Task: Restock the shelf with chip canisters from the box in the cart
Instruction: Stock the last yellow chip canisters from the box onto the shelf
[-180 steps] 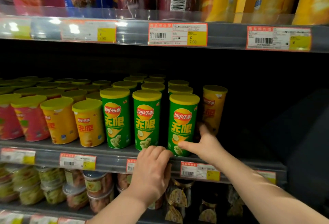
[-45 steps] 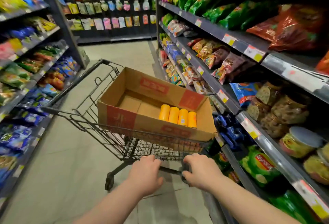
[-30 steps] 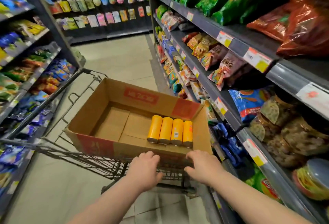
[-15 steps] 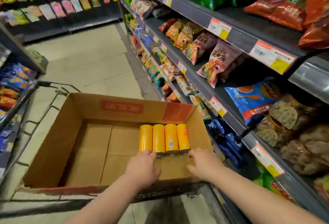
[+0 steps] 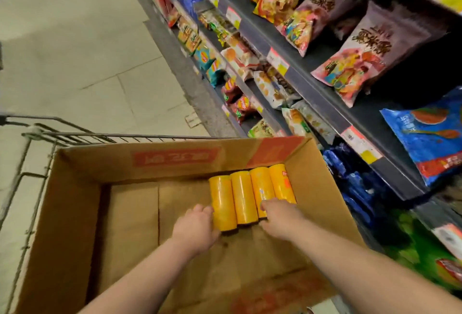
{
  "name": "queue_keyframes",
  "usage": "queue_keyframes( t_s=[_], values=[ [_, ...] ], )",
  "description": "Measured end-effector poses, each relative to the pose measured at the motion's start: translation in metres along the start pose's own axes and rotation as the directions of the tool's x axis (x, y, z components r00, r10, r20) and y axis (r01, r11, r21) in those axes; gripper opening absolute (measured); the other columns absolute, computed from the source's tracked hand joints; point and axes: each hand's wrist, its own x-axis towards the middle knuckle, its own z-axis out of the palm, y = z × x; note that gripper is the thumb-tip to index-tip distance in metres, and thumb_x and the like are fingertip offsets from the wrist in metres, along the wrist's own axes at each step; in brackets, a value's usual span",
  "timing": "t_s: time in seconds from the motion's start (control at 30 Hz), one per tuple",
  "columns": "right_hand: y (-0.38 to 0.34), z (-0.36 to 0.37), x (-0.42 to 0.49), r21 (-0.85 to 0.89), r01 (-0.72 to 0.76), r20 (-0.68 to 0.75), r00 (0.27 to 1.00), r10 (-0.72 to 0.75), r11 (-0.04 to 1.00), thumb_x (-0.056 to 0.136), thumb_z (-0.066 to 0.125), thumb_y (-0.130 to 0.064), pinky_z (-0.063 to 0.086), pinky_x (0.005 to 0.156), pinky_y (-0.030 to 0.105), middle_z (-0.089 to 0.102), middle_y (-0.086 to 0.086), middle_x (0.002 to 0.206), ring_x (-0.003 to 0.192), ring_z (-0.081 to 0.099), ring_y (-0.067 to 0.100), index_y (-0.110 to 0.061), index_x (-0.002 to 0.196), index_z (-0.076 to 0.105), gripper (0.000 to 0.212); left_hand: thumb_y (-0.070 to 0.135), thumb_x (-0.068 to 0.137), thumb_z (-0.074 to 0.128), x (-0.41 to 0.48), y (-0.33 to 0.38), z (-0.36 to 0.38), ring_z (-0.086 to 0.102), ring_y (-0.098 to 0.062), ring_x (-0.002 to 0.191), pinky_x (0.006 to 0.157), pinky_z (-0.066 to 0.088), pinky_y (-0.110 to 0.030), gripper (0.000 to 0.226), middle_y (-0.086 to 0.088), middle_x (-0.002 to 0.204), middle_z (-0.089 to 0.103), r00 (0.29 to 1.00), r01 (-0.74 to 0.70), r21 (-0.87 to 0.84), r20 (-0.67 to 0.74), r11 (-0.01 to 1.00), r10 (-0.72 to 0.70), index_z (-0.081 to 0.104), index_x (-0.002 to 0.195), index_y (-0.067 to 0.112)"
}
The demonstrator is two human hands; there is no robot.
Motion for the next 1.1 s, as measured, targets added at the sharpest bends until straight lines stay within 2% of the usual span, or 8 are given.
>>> queue_keyframes(
  t_s=[0.2, 0.37, 0.43, 0.53, 0.63, 0.8, 0.93, 1.1],
  values=[
    [-0.009, 0.012, 0.047, 0.023, -0.039, 0.069, 0.997, 0.038, 0.999, 0.09, 0.053, -0.03, 0.045, 0.094, 0.04, 0.048, 0.009, 0.131, 0.117, 0.052, 0.032, -0.017, 0.128, 0.048, 0.04, 0.048, 0.086, 0.056, 0.046, -0.01, 0.016, 0.05, -0.027, 0.12, 0.097, 0.045, -0.038, 0.065, -0.006, 0.132, 0.044, 0.989, 0.069, -0.137, 0.139, 0.988, -0.049, 0.032, 0.14, 0.021],
    [-0.015, 0.024, 0.08, 0.183, -0.113, 0.136, 0.987, 0.089, 0.977, 0.091, 0.055, -0.036, 0.044, 0.098, 0.04, 0.042, 0.012, 0.136, 0.123, 0.047, 0.034, -0.014, 0.138, 0.035, 0.056, 0.046, 0.083, 0.062, 0.073, -0.011, 0.03, 0.048, -0.029, 0.123, 0.102, 0.041, -0.037, 0.08, -0.011, 0.136, 0.042, 0.979, 0.147, -0.309, 0.179, 0.94, -0.095, 0.023, 0.147, 0.018],
    [-0.016, 0.03, 0.09, 0.274, -0.165, 0.147, 0.981, 0.128, 0.947, 0.09, 0.057, -0.037, 0.043, 0.1, 0.04, 0.043, 0.012, 0.138, 0.125, 0.046, 0.034, -0.014, 0.141, 0.03, 0.062, 0.045, 0.083, 0.064, 0.082, -0.01, 0.035, 0.048, -0.029, 0.124, 0.102, 0.041, -0.036, 0.082, -0.012, 0.136, 0.041, 0.971, 0.199, -0.377, 0.198, 0.905, -0.131, 0.022, 0.147, 0.016],
    [-0.019, 0.04, 0.1, 0.386, -0.226, 0.159, 0.971, 0.177, 0.894, 0.088, 0.06, -0.039, 0.039, 0.104, 0.038, 0.042, 0.01, 0.142, 0.128, 0.044, 0.032, -0.015, 0.143, 0.026, 0.068, 0.04, 0.081, 0.067, 0.092, -0.007, 0.04, 0.048, -0.03, 0.123, 0.1, 0.042, -0.036, 0.076, -0.013, 0.135, 0.046, 0.954, 0.287, -0.502, 0.224, 0.816, -0.198, 0.031, 0.142, 0.013],
    [-0.025, 0.052, 0.108, 0.464, -0.286, 0.151, 0.958, 0.243, 0.839, 0.082, 0.065, -0.047, 0.037, 0.106, 0.039, 0.04, 0.011, 0.142, 0.13, 0.041, 0.031, -0.013, 0.14, 0.031, 0.075, 0.035, 0.08, 0.07, 0.097, -0.005, 0.042, 0.049, -0.031, 0.124, 0.096, 0.042, -0.035, 0.074, -0.014, 0.135, 0.05, 0.944, 0.329, -0.609, 0.225, 0.722, -0.24, 0.034, 0.14, 0.012],
    [-0.03, 0.065, 0.117, 0.559, -0.341, 0.149, 0.938, 0.313, 0.755, 0.077, 0.069, -0.053, 0.038, 0.102, 0.037, 0.045, 0.012, 0.14, 0.128, 0.045, 0.031, -0.008, 0.136, 0.037, 0.08, 0.034, 0.073, 0.079, 0.097, -0.006, 0.052, 0.052, -0.029, 0.122, 0.094, 0.044, -0.033, 0.082, -0.013, 0.133, 0.053, 0.941, 0.337, -0.674, 0.228, 0.657, -0.248, 0.035, 0.139, 0.01],
    [-0.03, 0.072, 0.12, 0.662, -0.357, 0.195, 0.931, 0.308, 0.659, 0.079, 0.07, -0.046, 0.037, 0.104, 0.039, 0.043, 0.01, 0.142, 0.13, 0.043, 0.03, -0.011, 0.139, 0.029, 0.081, 0.032, 0.072, 0.08, 0.097, -0.004, 0.06, 0.05, -0.031, 0.123, 0.095, 0.042, -0.034, 0.085, -0.014, 0.134, 0.051, 0.938, 0.342, -0.695, 0.214, 0.632, -0.272, 0.033, 0.139, 0.01],
    [-0.027, 0.071, 0.11, 0.728, -0.378, 0.212, 0.917, 0.337, 0.572, 0.077, 0.074, -0.041, 0.039, 0.101, 0.038, 0.047, 0.008, 0.139, 0.127, 0.047, 0.029, -0.013, 0.137, 0.034, 0.077, 0.032, 0.074, 0.078, 0.093, -0.005, 0.061, 0.05, -0.029, 0.122, 0.097, 0.043, -0.036, 0.081, -0.012, 0.134, 0.05, 0.923, 0.38, -0.703, 0.246, 0.601, -0.296, 0.034, 0.138, 0.011]
  ],
)
